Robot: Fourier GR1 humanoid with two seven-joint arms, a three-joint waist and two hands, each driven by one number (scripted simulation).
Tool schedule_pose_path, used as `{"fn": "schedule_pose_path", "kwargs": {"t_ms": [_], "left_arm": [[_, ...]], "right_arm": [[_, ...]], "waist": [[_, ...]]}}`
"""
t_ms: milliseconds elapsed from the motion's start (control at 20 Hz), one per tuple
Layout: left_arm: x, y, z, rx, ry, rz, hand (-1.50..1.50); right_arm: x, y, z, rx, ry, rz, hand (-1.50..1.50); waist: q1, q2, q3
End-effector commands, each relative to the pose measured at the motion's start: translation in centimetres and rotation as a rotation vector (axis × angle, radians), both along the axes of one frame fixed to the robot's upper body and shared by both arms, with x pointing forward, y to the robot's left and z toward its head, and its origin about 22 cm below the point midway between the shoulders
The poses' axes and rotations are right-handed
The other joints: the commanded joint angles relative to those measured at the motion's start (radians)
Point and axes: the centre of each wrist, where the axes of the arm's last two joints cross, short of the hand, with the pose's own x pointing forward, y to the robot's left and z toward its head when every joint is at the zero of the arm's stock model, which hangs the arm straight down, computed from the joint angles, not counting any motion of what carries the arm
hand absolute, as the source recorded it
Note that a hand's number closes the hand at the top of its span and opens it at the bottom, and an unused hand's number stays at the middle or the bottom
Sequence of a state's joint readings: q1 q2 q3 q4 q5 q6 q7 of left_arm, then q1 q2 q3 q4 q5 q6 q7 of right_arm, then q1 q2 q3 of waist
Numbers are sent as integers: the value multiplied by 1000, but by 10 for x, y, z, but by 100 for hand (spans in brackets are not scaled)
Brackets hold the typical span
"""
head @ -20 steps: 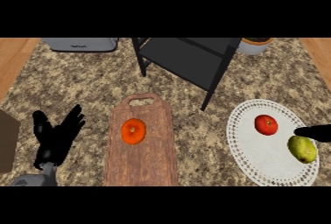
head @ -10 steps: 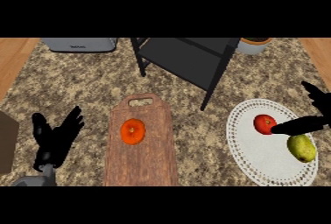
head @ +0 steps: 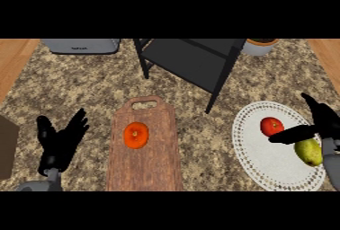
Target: Pick the tomato from the placemat and place it in the tiered shelf
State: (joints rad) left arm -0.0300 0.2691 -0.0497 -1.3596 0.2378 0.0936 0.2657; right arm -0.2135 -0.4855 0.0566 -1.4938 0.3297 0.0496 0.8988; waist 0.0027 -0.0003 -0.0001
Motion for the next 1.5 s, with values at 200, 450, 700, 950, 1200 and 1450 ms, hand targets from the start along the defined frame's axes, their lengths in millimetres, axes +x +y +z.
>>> {"fn": "schedule_pose_path", "kwargs": {"t_ms": [200, 450, 700, 950, 1200, 1450], "left_arm": [[-17, 10, -3, -3, 6, 6, 0], [0, -11, -16, 10, 14, -15, 0], [15, 2, 13, -1, 23, -5, 0], [-3, 9, -9, 1, 7, -12, 0], [16, -8, -1, 0, 7, 10, 0], [11, 11, 3, -8, -2, 1, 0]], "right_arm": [[16, 5, -15, -19, -3, -31, -150], [10, 13, -43, -47, 33, -33, -150], [11, 11, -59, -100, 68, -64, -150], [26, 8, -62, -118, 26, -50, -150], [15, 18, -94, -89, -21, -41, -150], [34, 1, -84, -96, -22, -27, -150]], "waist": [[2, 0, 0], [-2, 1, 0], [-1, 1, 0], [1, 1, 0], [-1, 1, 0], [0, 1, 0]]}}
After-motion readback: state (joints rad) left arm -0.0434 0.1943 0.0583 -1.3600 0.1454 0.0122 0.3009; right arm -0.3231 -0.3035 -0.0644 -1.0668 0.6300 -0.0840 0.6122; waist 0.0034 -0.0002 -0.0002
